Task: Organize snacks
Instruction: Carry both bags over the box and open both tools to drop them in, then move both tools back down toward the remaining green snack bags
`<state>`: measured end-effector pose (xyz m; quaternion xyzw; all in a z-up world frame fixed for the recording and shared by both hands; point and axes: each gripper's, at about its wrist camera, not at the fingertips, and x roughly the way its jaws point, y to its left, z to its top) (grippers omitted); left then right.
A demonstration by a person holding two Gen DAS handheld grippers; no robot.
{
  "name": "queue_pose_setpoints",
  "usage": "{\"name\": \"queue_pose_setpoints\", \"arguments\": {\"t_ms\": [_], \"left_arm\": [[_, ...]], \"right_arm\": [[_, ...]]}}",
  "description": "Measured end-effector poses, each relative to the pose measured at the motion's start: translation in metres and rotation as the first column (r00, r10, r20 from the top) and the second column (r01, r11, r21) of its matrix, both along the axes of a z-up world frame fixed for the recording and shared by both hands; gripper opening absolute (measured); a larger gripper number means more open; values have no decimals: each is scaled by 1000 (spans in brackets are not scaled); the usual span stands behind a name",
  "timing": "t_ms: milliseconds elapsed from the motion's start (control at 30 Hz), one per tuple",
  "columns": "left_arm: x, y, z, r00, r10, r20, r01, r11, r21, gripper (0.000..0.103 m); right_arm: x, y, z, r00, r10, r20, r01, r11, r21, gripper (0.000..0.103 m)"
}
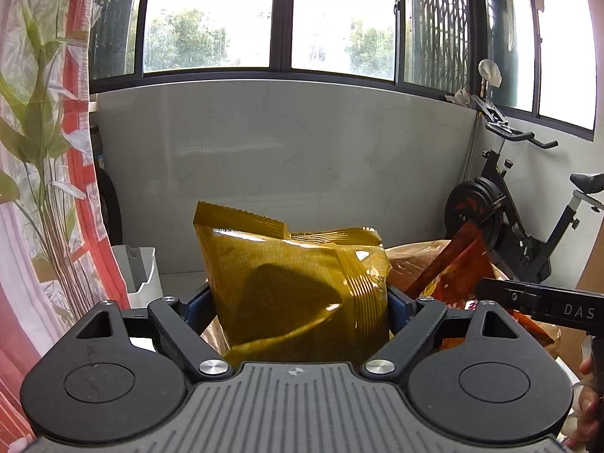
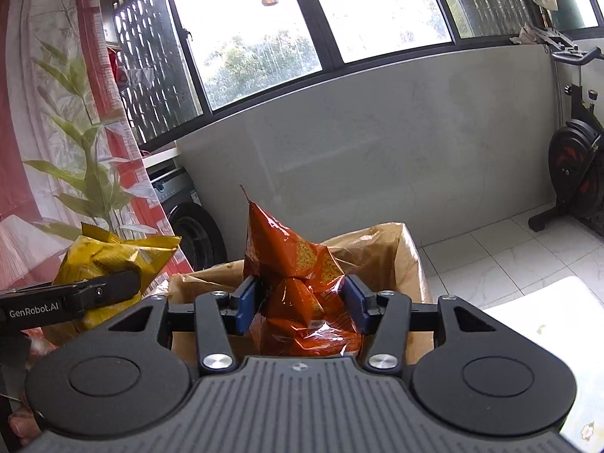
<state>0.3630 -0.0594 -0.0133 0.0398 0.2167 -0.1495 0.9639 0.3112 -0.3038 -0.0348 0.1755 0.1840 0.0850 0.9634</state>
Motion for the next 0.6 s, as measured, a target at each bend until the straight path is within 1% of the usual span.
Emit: {"name": "queue_pose_setpoints", "arguments": {"t_ms": [67,100,133,200,267,300,367,433,500,567,600], "left_arm": [[6,0,-5,1000,6,-23,-5,1000,13,91],[8,2,-7,999,13,-35,-13,1000,18,91],[8,5,-7,999,17,-42,-17,1000,14,91],[9,12,-5,999,11,-43,-12,1000,-5,92],[6,18,-2,999,0,-36,-2,999,-33,97],[6,20,0,999,-10,-31,8,998,-60,98],[4,22,3,999,-17,-33,14,996,-93,99],[4,20,5,999,-14,-45,9,994,-105,99],[-2,18,8,999,-8,-40,3,994,-113,99],[-9,19,10,999,-6,-33,3,994,-113,99],[-14,19,10,999,-8,-32,4,994,-109,99]], "right_arm": [[-2,-5,-4,1000,7,-17,-6,1000,21,59],[-4,-7,-5,1000,9,-19,-9,1000,21,65],[-7,-9,-3,1000,8,-14,-7,1000,17,67],[-16,-11,-1,1000,4,1,-4,1000,4,68],[-26,-14,1,1000,6,15,-6,1000,-1,72],[-32,-15,2,1000,4,21,-4,1000,0,74],[-41,-17,2,1000,-2,28,1,1000,13,74],[-48,-17,2,1000,-9,29,8,999,39,74],[-58,-19,1,1000,-18,26,16,998,63,74],[-63,-18,2,999,-22,23,20,998,64,77],[-67,-17,1,999,-22,23,21,998,56,83]]}}
